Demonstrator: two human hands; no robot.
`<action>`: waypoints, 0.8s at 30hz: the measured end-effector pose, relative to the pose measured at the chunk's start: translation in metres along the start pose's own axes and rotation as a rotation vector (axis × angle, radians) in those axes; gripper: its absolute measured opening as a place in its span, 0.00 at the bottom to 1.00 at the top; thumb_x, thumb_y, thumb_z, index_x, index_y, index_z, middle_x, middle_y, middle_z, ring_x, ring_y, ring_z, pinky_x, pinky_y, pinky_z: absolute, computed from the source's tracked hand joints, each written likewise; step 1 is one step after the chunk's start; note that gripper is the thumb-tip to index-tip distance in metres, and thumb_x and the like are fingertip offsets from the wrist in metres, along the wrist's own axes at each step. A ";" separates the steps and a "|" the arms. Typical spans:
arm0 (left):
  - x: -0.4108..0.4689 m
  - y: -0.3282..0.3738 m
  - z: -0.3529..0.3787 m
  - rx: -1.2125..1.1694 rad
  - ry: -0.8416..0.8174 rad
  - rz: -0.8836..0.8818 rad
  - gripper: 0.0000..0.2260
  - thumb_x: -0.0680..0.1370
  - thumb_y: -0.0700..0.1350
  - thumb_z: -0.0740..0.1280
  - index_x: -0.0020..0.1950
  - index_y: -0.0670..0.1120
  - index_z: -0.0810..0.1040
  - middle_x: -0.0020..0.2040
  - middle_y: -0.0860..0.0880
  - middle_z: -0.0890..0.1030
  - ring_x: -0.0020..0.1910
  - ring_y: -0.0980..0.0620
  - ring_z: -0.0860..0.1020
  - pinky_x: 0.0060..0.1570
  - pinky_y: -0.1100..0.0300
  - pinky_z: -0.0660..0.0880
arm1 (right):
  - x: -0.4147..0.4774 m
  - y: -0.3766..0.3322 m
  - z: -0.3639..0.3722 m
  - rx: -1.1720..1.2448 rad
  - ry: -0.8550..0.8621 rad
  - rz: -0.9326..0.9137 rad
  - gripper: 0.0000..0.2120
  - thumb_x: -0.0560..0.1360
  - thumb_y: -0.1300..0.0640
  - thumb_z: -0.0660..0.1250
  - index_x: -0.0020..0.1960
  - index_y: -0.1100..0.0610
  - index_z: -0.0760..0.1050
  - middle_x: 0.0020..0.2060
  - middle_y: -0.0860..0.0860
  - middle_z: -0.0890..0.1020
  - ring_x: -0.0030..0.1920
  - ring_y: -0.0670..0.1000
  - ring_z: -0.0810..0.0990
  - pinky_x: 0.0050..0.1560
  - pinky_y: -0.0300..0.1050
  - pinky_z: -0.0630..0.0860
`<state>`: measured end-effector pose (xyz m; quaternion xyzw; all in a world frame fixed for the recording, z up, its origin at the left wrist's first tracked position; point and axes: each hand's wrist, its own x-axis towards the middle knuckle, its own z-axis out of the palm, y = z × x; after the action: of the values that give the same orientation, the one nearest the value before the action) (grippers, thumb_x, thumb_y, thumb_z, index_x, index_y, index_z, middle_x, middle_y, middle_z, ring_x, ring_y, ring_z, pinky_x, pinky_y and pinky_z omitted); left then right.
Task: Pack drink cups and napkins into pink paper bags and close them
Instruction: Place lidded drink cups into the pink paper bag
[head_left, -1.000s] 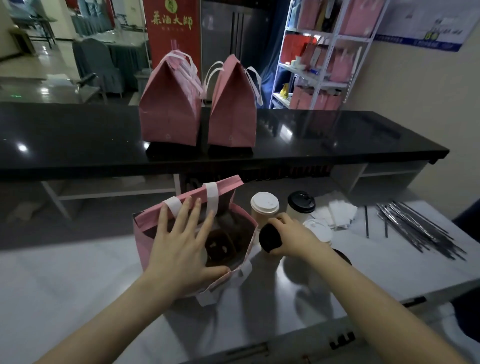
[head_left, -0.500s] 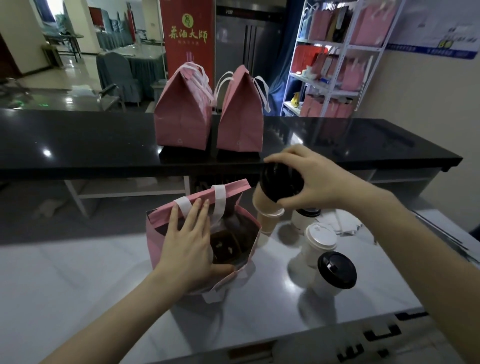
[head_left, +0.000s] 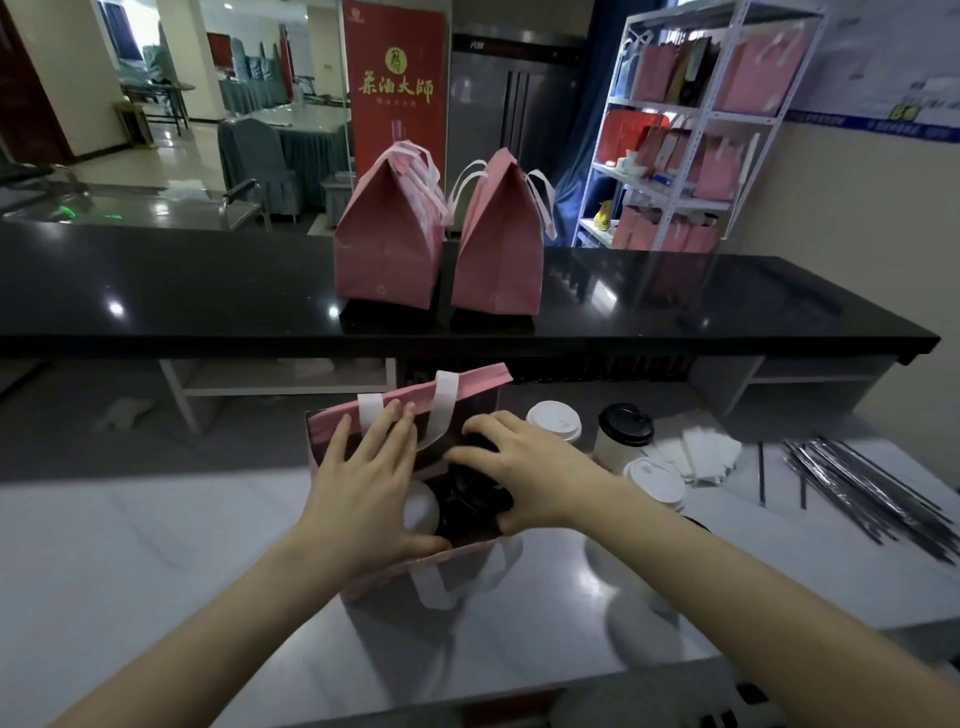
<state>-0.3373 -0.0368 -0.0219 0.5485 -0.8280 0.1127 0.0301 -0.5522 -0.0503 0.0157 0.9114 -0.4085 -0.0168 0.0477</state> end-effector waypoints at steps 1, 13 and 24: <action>-0.002 -0.003 0.000 0.009 -0.015 0.008 0.57 0.59 0.79 0.40 0.78 0.43 0.42 0.80 0.46 0.41 0.76 0.48 0.34 0.74 0.40 0.37 | -0.003 0.000 0.004 -0.072 -0.009 -0.034 0.40 0.66 0.47 0.75 0.74 0.49 0.61 0.69 0.53 0.63 0.67 0.55 0.64 0.64 0.50 0.70; -0.017 0.008 0.003 0.069 -0.045 0.055 0.61 0.57 0.81 0.47 0.76 0.42 0.38 0.77 0.42 0.34 0.74 0.44 0.28 0.70 0.35 0.33 | 0.019 -0.020 0.010 -0.137 -0.059 0.054 0.38 0.65 0.47 0.74 0.71 0.52 0.62 0.64 0.55 0.68 0.58 0.56 0.70 0.51 0.50 0.76; -0.016 0.003 0.000 0.103 -0.076 0.033 0.64 0.53 0.84 0.46 0.74 0.41 0.33 0.76 0.42 0.32 0.73 0.44 0.25 0.68 0.33 0.30 | 0.023 -0.009 0.056 -0.026 -0.151 0.164 0.37 0.65 0.49 0.75 0.69 0.52 0.63 0.65 0.57 0.68 0.60 0.60 0.71 0.52 0.53 0.74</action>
<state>-0.3336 -0.0217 -0.0249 0.5394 -0.8306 0.1348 -0.0319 -0.5345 -0.0655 -0.0404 0.8704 -0.4837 -0.0869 0.0297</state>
